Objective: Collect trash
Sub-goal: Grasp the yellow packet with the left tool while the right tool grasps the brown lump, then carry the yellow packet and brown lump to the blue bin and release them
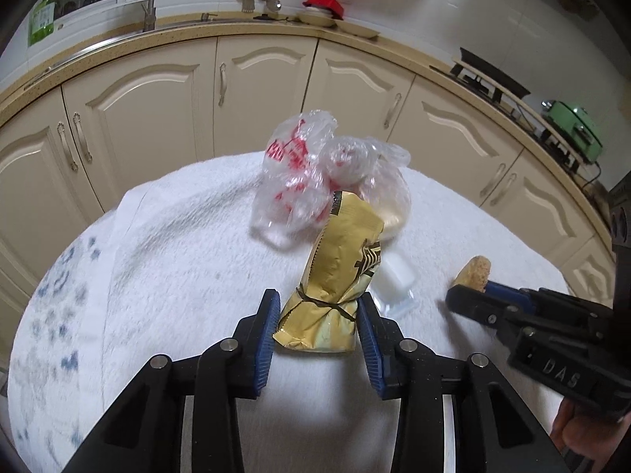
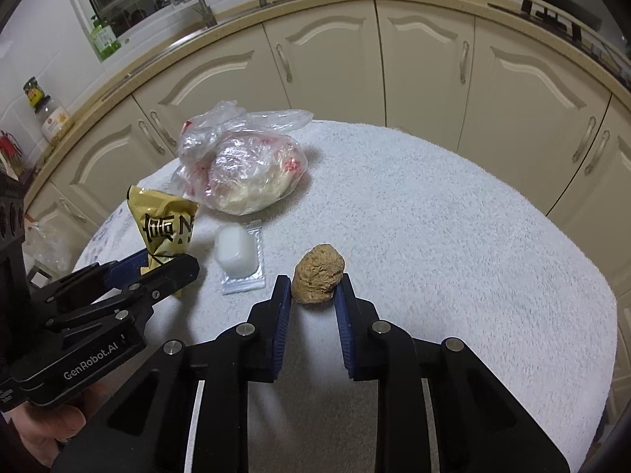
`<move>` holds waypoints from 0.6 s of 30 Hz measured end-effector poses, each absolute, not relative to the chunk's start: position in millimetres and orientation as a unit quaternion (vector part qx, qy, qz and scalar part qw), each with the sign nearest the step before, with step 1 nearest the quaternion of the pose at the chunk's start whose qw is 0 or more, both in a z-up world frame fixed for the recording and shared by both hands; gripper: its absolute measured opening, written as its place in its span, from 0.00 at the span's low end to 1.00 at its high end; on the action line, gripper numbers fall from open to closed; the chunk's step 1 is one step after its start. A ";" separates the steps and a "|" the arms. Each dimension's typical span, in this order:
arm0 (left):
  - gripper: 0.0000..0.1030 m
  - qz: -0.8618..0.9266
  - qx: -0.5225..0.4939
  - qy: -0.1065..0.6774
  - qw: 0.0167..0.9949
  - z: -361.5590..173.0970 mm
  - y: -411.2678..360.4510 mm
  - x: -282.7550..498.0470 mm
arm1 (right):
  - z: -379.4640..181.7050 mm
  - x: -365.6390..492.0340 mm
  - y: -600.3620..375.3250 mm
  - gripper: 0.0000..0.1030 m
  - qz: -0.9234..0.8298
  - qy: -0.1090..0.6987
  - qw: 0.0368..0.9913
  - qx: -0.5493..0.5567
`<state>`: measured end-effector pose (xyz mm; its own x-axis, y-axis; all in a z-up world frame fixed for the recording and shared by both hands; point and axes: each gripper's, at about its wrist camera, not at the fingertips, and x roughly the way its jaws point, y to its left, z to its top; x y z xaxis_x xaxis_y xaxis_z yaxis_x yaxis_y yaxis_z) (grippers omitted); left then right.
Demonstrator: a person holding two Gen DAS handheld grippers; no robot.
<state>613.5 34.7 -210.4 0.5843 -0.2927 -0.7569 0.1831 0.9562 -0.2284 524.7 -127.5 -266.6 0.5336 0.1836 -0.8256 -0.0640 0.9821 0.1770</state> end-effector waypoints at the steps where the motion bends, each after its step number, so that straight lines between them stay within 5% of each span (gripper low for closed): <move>1: 0.34 -0.133 -0.064 0.436 0.888 -210.4 37.0 610.6 | -264.9 520.9 -127.6 0.22 0.071 0.477 0.874 0.065; 18: 0.34 -0.185 -0.047 0.359 0.913 -152.3 17.0 526.2 | -196.2 396.9 -157.7 0.22 0.077 0.410 0.902 0.112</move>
